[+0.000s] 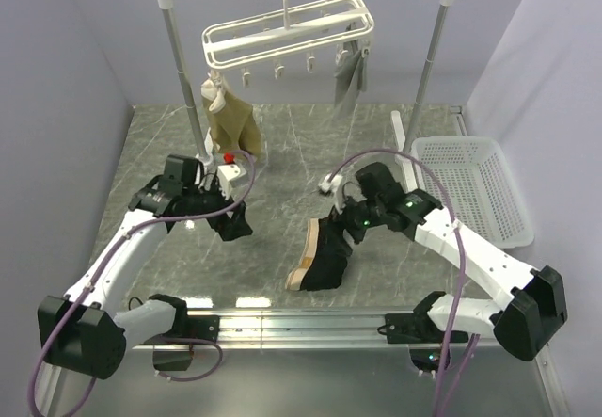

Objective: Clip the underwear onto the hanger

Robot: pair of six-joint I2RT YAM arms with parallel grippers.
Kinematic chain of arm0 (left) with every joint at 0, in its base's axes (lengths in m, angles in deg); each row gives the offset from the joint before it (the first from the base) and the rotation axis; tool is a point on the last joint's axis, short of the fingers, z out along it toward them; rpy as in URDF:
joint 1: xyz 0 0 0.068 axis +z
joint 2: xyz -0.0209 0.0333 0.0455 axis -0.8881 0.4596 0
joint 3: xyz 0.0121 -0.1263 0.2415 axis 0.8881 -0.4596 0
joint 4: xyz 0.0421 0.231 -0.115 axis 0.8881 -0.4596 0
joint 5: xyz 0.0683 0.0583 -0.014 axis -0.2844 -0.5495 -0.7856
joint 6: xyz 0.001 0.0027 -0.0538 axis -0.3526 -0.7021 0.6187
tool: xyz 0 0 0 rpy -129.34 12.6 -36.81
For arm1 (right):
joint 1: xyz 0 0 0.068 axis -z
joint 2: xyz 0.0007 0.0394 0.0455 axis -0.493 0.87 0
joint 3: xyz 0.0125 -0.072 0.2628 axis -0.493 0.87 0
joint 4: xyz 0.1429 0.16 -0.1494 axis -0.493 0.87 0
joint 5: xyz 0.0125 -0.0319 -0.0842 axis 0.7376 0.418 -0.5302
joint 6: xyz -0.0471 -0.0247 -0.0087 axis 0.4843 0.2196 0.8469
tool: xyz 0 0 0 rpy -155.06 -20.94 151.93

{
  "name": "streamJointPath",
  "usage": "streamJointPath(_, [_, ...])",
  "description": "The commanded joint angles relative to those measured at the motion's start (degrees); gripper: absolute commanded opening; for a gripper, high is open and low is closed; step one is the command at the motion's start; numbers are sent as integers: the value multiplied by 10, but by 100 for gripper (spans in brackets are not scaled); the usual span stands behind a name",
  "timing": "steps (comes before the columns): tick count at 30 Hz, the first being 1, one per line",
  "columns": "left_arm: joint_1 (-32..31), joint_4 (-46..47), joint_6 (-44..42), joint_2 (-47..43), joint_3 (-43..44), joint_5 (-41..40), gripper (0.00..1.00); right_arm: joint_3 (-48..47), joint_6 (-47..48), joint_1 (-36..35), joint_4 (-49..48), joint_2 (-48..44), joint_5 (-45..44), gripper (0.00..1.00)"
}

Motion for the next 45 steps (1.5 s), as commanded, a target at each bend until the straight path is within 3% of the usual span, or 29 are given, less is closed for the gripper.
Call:
streamJointPath(1, [-28,39,-29,11,-17,7,92,-10,-26,84,-26,-5,18,81])
streamJointPath(3, [-36,51,-28,14,-30,32,91,-19,-37,128,-39,33,7,78])
streamJointPath(6, [-62,63,-20,14,-38,38,91,-61,-47,132,-17,117,-16,74])
streamJointPath(16, [-65,60,3,-7,-39,12,99,-246,-30,105,28,370,-24,80])
streamJointPath(22, [-65,55,8,-28,-38,-6,99,-309,-1,77,72,457,-19,80])
streamJointPath(29, [-65,55,0,-36,-42,-24,99,-315,20,50,109,490,0,74])
streamJointPath(36, [-60,77,20,-51,-52,-47,99,-313,28,51,141,420,48,0])
streamJointPath(45, [-53,112,83,-16,-28,17,99,-260,15,93,125,192,79,0])
